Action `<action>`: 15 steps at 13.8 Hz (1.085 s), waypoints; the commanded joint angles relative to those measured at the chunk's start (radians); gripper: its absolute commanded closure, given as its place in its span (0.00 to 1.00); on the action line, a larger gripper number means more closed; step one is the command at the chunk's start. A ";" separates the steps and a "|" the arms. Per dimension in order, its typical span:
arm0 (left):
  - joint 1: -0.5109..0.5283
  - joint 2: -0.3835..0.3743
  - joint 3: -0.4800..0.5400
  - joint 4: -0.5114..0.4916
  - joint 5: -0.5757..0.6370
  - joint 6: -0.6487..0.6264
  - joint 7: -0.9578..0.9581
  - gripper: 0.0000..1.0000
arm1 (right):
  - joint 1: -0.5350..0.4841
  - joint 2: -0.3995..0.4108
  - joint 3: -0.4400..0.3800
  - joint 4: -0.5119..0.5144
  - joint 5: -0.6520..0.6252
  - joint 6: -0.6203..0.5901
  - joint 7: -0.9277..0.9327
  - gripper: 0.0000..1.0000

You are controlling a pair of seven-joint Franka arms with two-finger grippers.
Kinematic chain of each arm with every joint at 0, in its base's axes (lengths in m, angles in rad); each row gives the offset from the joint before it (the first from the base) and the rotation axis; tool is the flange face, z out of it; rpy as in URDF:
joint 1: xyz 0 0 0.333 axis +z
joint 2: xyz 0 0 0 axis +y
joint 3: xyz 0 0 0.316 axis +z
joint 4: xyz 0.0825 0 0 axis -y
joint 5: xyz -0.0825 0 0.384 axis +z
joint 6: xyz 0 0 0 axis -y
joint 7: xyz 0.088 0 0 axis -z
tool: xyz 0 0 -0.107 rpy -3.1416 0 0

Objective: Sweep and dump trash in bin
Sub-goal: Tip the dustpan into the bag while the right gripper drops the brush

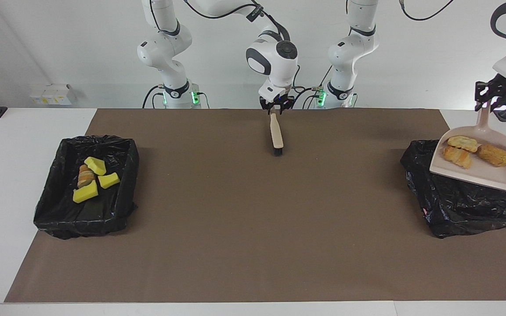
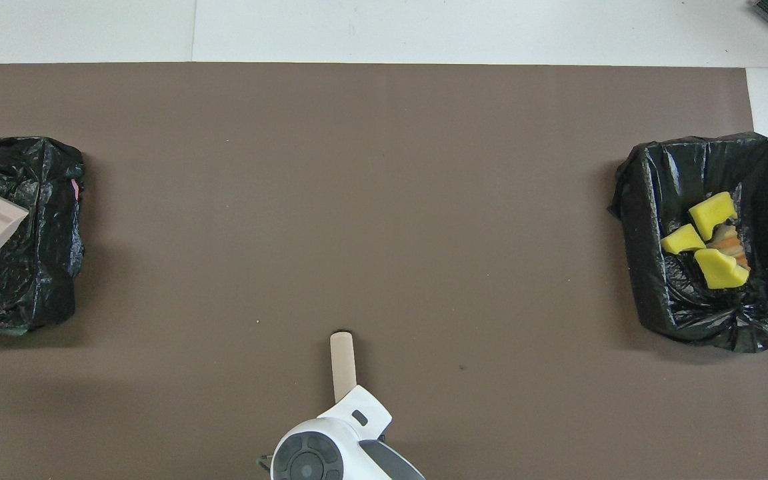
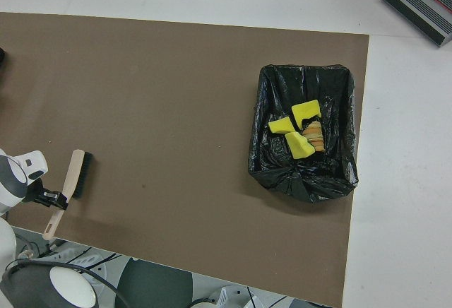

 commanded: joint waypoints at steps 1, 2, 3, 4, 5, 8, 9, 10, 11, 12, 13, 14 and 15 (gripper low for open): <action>0.033 0.040 -0.014 0.039 0.132 0.019 0.048 1.00 | -0.025 -0.001 -0.004 0.076 -0.020 -0.088 0.005 0.00; 0.033 0.046 -0.014 0.039 0.169 0.031 0.048 1.00 | -0.041 -0.004 -0.005 0.101 -0.020 -0.113 -0.007 0.00; 0.033 0.050 -0.014 0.041 0.191 0.044 0.052 1.00 | -0.069 -0.007 -0.005 0.126 -0.021 -0.139 -0.041 0.00; 0.032 0.063 -0.014 0.041 0.223 0.062 0.060 1.00 | -0.097 -0.014 -0.005 0.141 -0.023 -0.163 -0.082 0.00; 0.029 0.076 -0.015 0.041 0.281 0.077 0.066 1.00 | -0.126 -0.021 -0.005 0.156 -0.023 -0.193 -0.119 0.00; -0.007 0.103 -0.026 0.062 0.437 0.096 0.144 1.00 | -0.236 -0.072 -0.007 0.187 -0.028 -0.295 -0.272 0.00; -0.034 0.107 -0.026 0.062 0.486 0.096 0.167 1.00 | -0.282 -0.079 -0.007 0.208 -0.028 -0.334 -0.329 0.00; -0.053 0.107 -0.026 0.059 0.522 0.095 0.181 1.00 | -0.316 -0.080 -0.007 0.233 -0.029 -0.369 -0.380 0.00; -0.068 0.107 -0.026 0.056 0.540 0.093 0.196 1.00 | -0.345 -0.080 -0.008 0.251 -0.032 -0.392 -0.413 0.00; -0.077 0.107 -0.026 0.056 0.560 0.088 0.207 1.00 | -0.370 -0.080 -0.008 0.268 -0.053 -0.409 -0.444 0.00; -0.089 0.107 -0.026 0.056 0.600 0.088 0.212 1.00 | -0.390 -0.078 -0.007 0.281 -0.073 -0.424 -0.472 0.00; -0.106 0.107 -0.026 0.059 0.647 0.090 0.219 1.00 | -0.404 -0.078 -0.008 0.287 -0.083 -0.423 -0.483 0.00; -0.126 0.109 -0.026 0.064 0.694 0.090 0.223 1.00 | -0.425 -0.080 -0.011 0.299 -0.102 -0.423 -0.503 0.00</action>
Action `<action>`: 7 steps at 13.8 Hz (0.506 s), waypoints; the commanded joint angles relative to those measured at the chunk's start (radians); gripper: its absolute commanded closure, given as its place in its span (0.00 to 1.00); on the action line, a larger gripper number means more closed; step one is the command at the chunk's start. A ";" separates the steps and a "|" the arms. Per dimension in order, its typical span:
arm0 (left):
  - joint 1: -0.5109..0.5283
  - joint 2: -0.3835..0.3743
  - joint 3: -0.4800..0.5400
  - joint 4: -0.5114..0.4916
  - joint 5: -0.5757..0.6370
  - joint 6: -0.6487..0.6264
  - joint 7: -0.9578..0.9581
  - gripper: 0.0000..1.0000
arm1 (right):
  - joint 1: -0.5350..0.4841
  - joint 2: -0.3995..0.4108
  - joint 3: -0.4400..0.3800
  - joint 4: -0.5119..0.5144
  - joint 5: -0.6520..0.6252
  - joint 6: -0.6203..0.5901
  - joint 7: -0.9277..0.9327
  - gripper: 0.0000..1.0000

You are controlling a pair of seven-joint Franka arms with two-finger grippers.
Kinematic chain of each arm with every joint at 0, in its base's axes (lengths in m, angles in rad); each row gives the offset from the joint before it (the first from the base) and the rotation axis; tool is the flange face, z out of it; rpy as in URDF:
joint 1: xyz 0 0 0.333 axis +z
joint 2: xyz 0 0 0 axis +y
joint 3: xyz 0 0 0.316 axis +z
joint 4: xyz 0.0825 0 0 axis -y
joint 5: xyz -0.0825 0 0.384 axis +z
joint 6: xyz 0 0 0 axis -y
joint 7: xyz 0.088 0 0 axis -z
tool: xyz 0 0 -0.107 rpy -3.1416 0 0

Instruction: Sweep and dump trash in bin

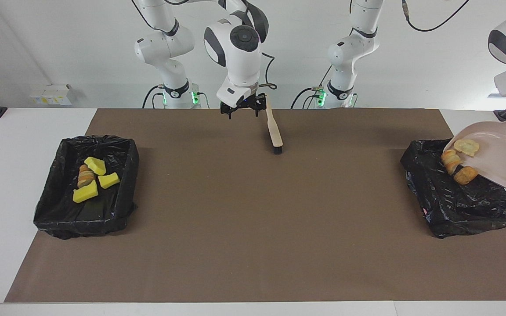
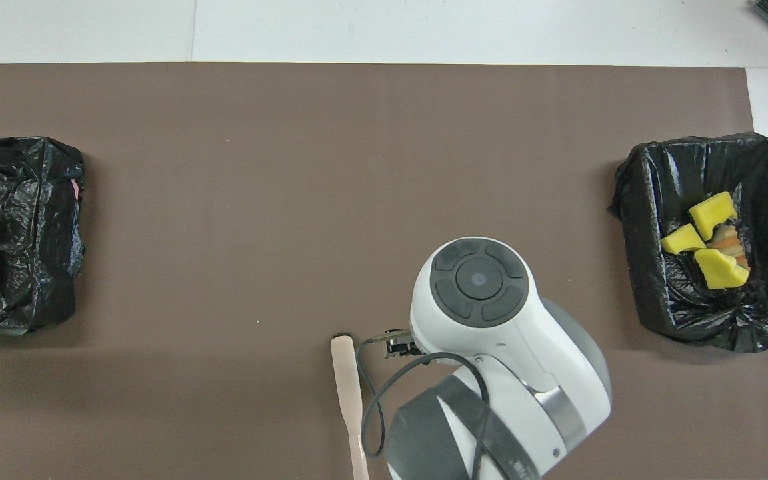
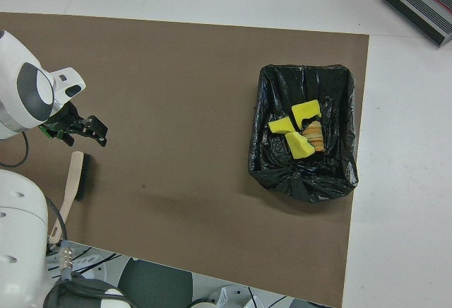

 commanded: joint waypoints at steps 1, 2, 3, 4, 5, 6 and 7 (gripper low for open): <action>-0.047 0.011 0.012 0.033 0.103 0.002 0.025 1.00 | -0.068 0.005 0.008 0.054 -0.051 -0.027 -0.081 0.00; -0.050 0.020 0.012 0.045 0.122 0.002 0.025 1.00 | -0.116 0.003 0.008 0.061 -0.055 -0.030 -0.142 0.00; -0.051 0.032 0.012 0.066 0.140 0.002 0.025 1.00 | -0.157 0.003 0.006 0.062 -0.055 -0.030 -0.211 0.00; -0.066 0.037 0.012 0.085 0.151 -0.003 0.027 1.00 | -0.200 0.003 0.005 0.062 -0.055 -0.029 -0.289 0.00; -0.068 0.036 0.012 0.103 0.133 0.000 0.027 1.00 | -0.238 0.003 0.002 0.063 -0.056 -0.029 -0.354 0.00; -0.068 0.033 0.012 0.126 0.119 -0.003 0.030 1.00 | -0.280 0.002 -0.004 0.066 -0.062 -0.029 -0.424 0.00; -0.068 0.028 0.012 0.149 0.085 -0.009 0.031 1.00 | -0.323 -0.001 -0.006 0.084 -0.074 -0.032 -0.487 0.00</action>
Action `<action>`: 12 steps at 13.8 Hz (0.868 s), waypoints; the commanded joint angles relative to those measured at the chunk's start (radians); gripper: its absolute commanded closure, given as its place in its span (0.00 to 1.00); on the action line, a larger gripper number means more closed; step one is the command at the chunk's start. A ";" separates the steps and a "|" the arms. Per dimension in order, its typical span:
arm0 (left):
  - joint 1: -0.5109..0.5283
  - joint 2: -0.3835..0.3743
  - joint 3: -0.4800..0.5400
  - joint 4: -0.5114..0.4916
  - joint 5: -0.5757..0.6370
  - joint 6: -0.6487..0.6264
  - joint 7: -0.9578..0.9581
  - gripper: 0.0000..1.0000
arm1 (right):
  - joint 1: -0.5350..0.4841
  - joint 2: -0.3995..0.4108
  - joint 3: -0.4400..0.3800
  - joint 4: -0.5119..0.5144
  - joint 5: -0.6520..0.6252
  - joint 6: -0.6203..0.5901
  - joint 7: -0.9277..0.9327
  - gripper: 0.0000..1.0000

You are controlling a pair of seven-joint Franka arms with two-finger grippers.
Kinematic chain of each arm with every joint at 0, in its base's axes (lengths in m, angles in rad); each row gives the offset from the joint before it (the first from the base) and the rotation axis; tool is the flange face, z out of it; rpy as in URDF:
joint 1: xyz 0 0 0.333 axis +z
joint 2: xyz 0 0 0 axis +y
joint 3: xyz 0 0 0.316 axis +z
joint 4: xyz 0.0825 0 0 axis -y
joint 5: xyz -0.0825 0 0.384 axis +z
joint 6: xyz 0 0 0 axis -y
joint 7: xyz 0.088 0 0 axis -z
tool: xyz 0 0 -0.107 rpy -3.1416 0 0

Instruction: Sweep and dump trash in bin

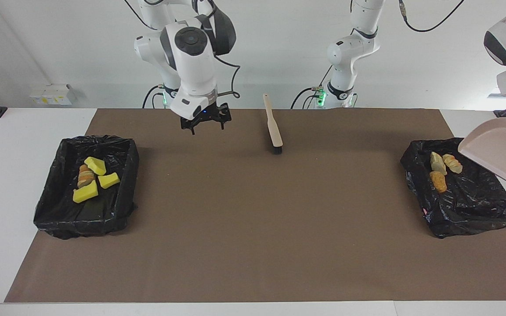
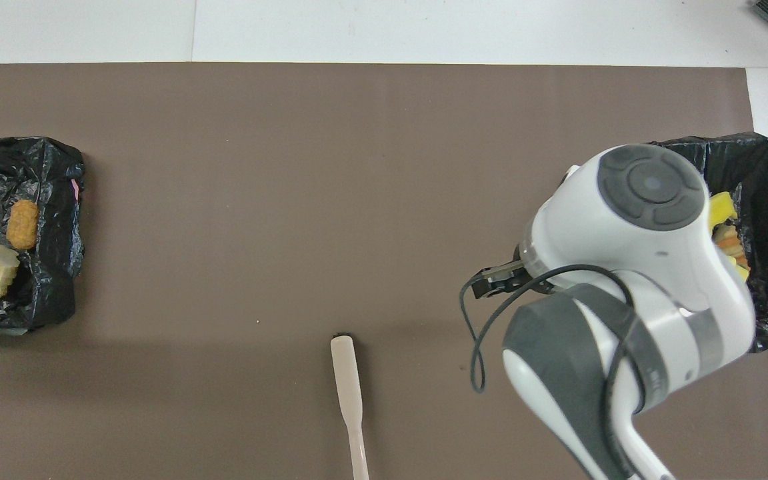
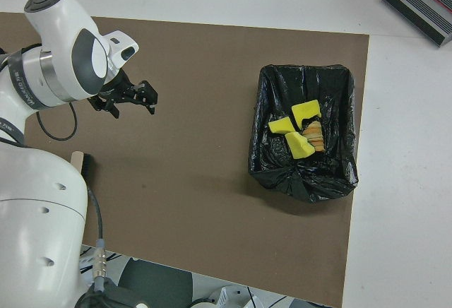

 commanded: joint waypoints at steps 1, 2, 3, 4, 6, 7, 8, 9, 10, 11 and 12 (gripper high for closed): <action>-0.009 0.004 0.014 0.091 -0.096 -0.014 0.028 1.00 | -0.103 -0.001 0.003 0.048 -0.033 -0.031 -0.153 0.00; -0.003 -0.001 0.014 0.114 -0.179 -0.024 0.027 1.00 | -0.136 -0.001 0.001 0.062 -0.041 -0.031 -0.187 0.00; -0.003 -0.010 0.018 0.137 -0.266 -0.048 0.022 1.00 | -0.171 -0.001 0.001 0.074 -0.046 -0.033 -0.209 0.00; -0.004 -0.014 0.020 0.156 -0.352 -0.085 0.011 1.00 | -0.205 -0.001 0.001 0.079 -0.043 -0.033 -0.217 0.00; -0.013 -0.042 0.015 0.157 -0.481 -0.148 -0.063 1.00 | -0.277 -0.001 0.000 0.087 -0.041 -0.036 -0.220 0.00; -0.021 -0.053 0.011 0.151 -0.515 -0.181 -0.149 1.00 | -0.315 -0.003 0.000 0.102 -0.038 -0.039 -0.220 0.00; -0.053 -0.057 -0.009 0.148 -0.546 -0.223 -0.244 1.00 | -0.325 -0.004 -0.003 0.105 -0.038 -0.051 -0.218 0.00; -0.087 -0.057 -0.015 0.147 -0.569 -0.256 -0.333 1.00 | -0.320 -0.004 -0.030 0.108 -0.032 -0.059 -0.217 0.00; -0.133 -0.063 -0.017 0.137 -0.601 -0.275 -0.413 1.00 | -0.311 -0.012 -0.064 0.111 -0.021 -0.059 -0.217 0.00; -0.176 -0.077 -0.017 0.108 -0.661 -0.278 -0.499 1.00 | -0.280 -0.021 -0.109 0.111 -0.017 -0.060 -0.215 0.00; -0.205 -0.094 -0.017 0.069 -0.727 -0.271 -0.576 1.00 | -0.238 -0.026 -0.161 0.111 -0.011 -0.062 -0.212 0.00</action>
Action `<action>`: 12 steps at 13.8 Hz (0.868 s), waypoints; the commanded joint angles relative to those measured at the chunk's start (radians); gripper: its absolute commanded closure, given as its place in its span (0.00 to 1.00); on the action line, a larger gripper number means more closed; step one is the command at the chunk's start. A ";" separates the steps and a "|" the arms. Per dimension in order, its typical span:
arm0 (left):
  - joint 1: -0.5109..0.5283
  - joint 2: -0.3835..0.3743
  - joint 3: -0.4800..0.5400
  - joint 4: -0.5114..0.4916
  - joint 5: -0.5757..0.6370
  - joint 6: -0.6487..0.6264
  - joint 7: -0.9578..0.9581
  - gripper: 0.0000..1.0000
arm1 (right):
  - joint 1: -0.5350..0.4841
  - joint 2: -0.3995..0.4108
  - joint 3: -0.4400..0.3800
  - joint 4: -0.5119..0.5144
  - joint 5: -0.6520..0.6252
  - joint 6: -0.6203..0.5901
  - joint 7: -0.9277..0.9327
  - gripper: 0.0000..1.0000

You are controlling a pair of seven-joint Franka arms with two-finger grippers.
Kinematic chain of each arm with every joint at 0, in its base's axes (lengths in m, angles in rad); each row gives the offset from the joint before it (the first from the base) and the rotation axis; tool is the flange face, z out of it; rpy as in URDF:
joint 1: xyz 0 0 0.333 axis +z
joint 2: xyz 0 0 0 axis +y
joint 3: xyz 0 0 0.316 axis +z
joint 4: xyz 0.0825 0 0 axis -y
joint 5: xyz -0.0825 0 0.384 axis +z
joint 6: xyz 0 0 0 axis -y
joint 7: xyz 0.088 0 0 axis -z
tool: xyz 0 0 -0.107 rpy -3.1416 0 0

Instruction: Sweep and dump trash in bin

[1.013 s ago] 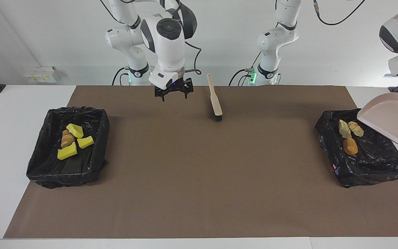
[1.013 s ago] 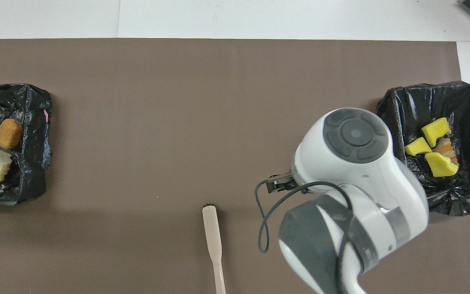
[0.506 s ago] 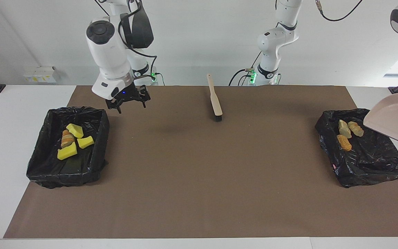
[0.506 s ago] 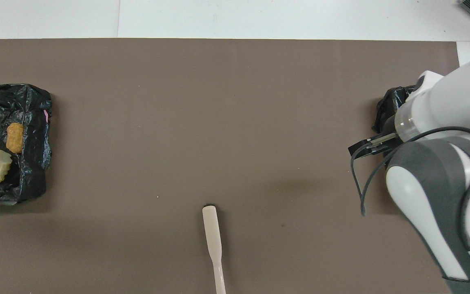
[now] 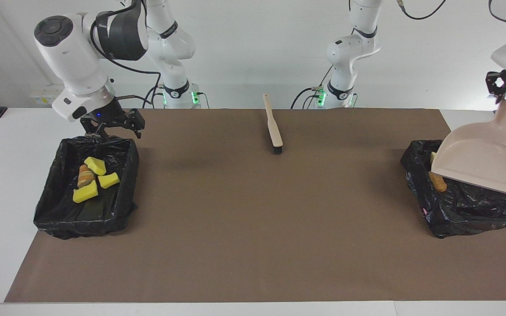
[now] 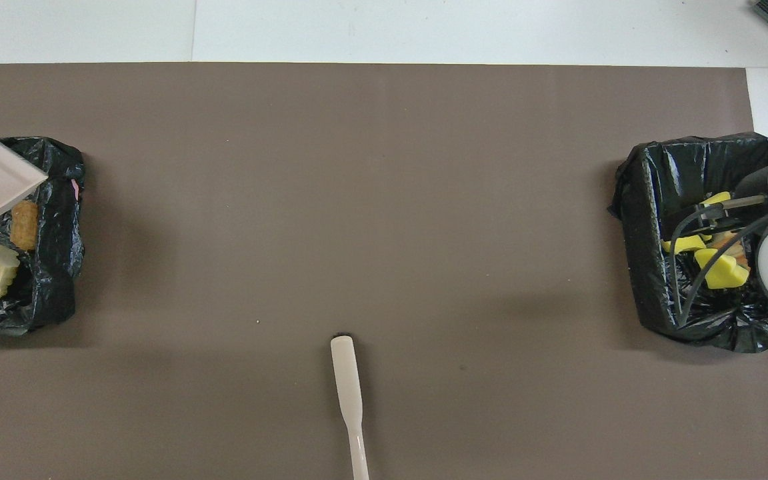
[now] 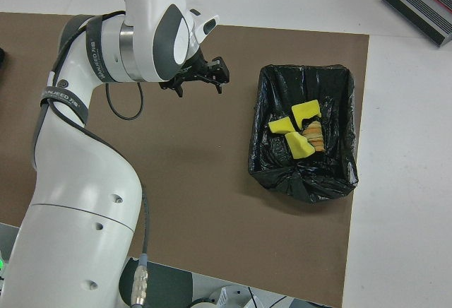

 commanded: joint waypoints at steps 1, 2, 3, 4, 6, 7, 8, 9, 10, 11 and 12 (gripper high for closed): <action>-0.104 -0.052 0.014 -0.097 -0.141 -0.002 -0.196 1.00 | 0.085 -0.028 -0.113 0.011 0.019 -0.046 -0.012 0.00; -0.158 -0.049 0.014 -0.117 -0.184 0.009 -0.283 1.00 | 0.086 -0.034 -0.118 0.030 0.019 -0.066 -0.009 0.00; -0.215 -0.040 0.014 -0.130 -0.225 0.034 -0.404 1.00 | 0.086 -0.037 -0.115 0.057 0.018 -0.099 -0.006 0.00; -0.278 -0.034 0.014 -0.159 -0.252 0.082 -0.516 1.00 | 0.087 -0.038 -0.114 0.088 0.018 -0.119 -0.006 0.00; -0.416 -0.011 0.014 -0.232 -0.266 0.260 -0.723 1.00 | 0.087 -0.049 -0.114 0.080 0.018 -0.110 0.009 0.00; -0.465 0.010 0.014 -0.239 -0.293 0.303 -0.828 1.00 | 0.090 -0.051 -0.112 0.079 0.018 -0.115 0.026 0.00; -0.508 0.039 0.014 -0.237 -0.315 0.328 -0.906 1.00 | 0.092 -0.057 -0.109 0.064 0.018 -0.107 0.045 0.00; -0.555 0.067 0.014 -0.237 -0.318 0.363 -0.966 1.00 | 0.092 -0.063 -0.107 0.059 0.018 -0.110 0.051 0.00; -0.586 0.102 0.014 -0.236 -0.318 0.408 -1.041 1.00 | 0.092 -0.068 -0.101 0.048 0.022 -0.104 0.054 0.00; -0.624 0.151 0.014 -0.236 -0.318 0.463 -1.113 1.00 | 0.092 -0.074 -0.095 0.041 0.027 -0.095 0.057 0.00; -0.660 0.200 0.015 -0.236 -0.318 0.519 -1.146 1.00 | 0.092 -0.074 -0.094 0.039 0.028 -0.090 0.057 0.00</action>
